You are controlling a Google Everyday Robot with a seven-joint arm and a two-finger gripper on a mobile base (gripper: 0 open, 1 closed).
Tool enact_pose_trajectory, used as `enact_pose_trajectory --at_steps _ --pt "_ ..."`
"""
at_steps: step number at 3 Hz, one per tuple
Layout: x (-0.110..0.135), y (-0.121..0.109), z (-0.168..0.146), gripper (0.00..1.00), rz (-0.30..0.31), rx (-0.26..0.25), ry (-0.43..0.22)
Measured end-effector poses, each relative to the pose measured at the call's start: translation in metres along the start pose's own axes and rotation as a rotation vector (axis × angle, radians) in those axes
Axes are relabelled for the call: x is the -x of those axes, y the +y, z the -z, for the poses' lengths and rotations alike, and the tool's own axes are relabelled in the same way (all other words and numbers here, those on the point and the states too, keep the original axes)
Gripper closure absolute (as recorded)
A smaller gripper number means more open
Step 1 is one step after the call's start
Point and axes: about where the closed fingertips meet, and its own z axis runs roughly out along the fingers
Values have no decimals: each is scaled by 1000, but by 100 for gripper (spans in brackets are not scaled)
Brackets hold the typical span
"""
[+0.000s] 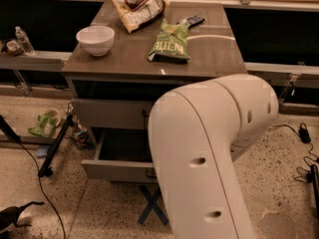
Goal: Close middle drawer
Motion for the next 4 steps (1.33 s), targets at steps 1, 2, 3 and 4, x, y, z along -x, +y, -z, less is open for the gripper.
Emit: enact_pose_trajectory --at_steps 1,2,3,4 --pt "0 -1 0 100 1 -2 0" --pt "-6 -12 -8 85 13 -23 2" --pt "-24 -44 -25 54 53 -89 7" --pt "-27 -48 -27 23 60 -98 9"
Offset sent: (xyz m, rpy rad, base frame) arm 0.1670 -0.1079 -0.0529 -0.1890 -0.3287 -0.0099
